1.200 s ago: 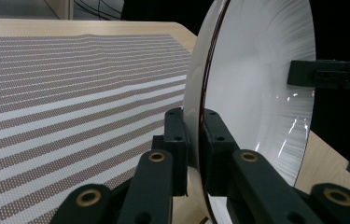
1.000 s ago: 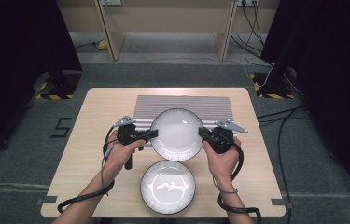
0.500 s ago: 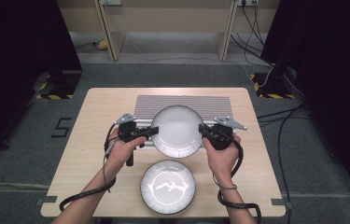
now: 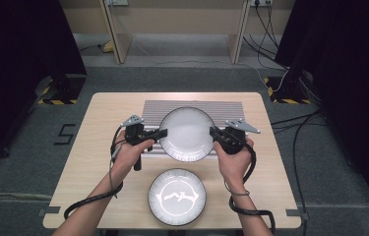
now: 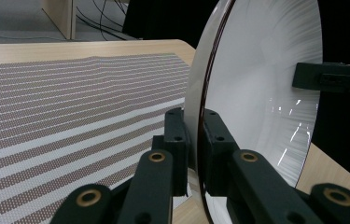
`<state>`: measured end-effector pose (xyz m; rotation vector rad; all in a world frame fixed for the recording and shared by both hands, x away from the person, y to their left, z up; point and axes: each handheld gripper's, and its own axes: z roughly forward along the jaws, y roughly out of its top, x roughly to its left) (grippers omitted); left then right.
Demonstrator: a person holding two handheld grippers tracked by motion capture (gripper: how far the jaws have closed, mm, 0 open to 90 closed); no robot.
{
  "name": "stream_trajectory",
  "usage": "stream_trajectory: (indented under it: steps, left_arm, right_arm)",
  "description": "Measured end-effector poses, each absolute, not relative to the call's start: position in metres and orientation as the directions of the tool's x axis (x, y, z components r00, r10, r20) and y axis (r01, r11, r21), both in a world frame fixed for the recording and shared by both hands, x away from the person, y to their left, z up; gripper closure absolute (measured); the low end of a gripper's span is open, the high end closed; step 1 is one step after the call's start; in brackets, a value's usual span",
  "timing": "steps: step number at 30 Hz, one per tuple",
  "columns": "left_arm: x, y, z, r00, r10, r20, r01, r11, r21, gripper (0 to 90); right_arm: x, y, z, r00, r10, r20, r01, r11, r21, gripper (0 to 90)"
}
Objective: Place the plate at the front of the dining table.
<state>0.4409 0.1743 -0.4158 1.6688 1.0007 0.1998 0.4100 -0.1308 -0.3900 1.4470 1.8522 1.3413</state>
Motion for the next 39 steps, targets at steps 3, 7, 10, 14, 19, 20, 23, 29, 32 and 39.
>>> stream_trajectory:
  steps: [3,7,10,14,19,20,23,29,32,39]
  left_arm:
    - [0.443,0.174,-0.415,0.624,0.696,-0.354,0.506,-0.016,0.862,82.4]
    - [0.447,0.174,-0.414,0.621,0.699,-0.354,0.508,-0.015,0.861,82.3]
    - [0.45,0.173,-0.414,0.619,0.7,-0.358,0.512,-0.014,0.859,82.3]
    - [0.455,0.172,-0.414,0.621,0.7,-0.352,0.509,-0.019,0.86,82.2]
    - [0.461,0.171,-0.413,0.619,0.703,-0.351,0.507,-0.016,0.862,82.1]
    - [0.462,0.171,-0.414,0.619,0.703,-0.35,0.505,-0.015,0.863,82.1]
    - [0.466,0.171,-0.413,0.622,0.701,-0.349,0.505,-0.018,0.863,82.1]
    - [0.473,0.171,-0.413,0.62,0.7,-0.354,0.508,-0.014,0.861,82.7]
    - [0.477,0.171,-0.413,0.618,0.7,-0.357,0.51,-0.011,0.86,82.6]
    - [0.485,0.171,-0.412,0.617,0.701,-0.358,0.512,-0.012,0.859,82.7]
  right_arm:
    - [0.413,-0.131,-0.39,-0.36,0.908,0.214,0.486,-0.014,0.874,83.1]
    - [0.416,-0.131,-0.389,-0.359,0.909,0.214,0.486,-0.014,0.874,83.1]
    - [0.418,-0.131,-0.389,-0.358,0.909,0.212,0.485,-0.013,0.874,83.1]
    - [0.422,-0.131,-0.389,-0.356,0.912,0.205,0.486,-0.006,0.874,83.3]
    - [0.428,-0.132,-0.388,-0.354,0.913,0.205,0.485,-0.008,0.874,83.3]
    - [0.429,-0.132,-0.388,-0.353,0.912,0.208,0.486,-0.011,0.874,83.2]
    - [0.432,-0.132,-0.387,-0.351,0.914,0.204,0.487,-0.008,0.874,83.3]
    - [0.44,-0.132,-0.389,-0.354,0.913,0.204,0.481,-0.009,0.877,83.3]
    - [0.443,-0.132,-0.389,-0.357,0.912,0.2,0.481,-0.004,0.877,83.4]
    - [0.451,-0.132,-0.388,-0.35,0.917,0.193,0.479,-0.003,0.878,83.3]
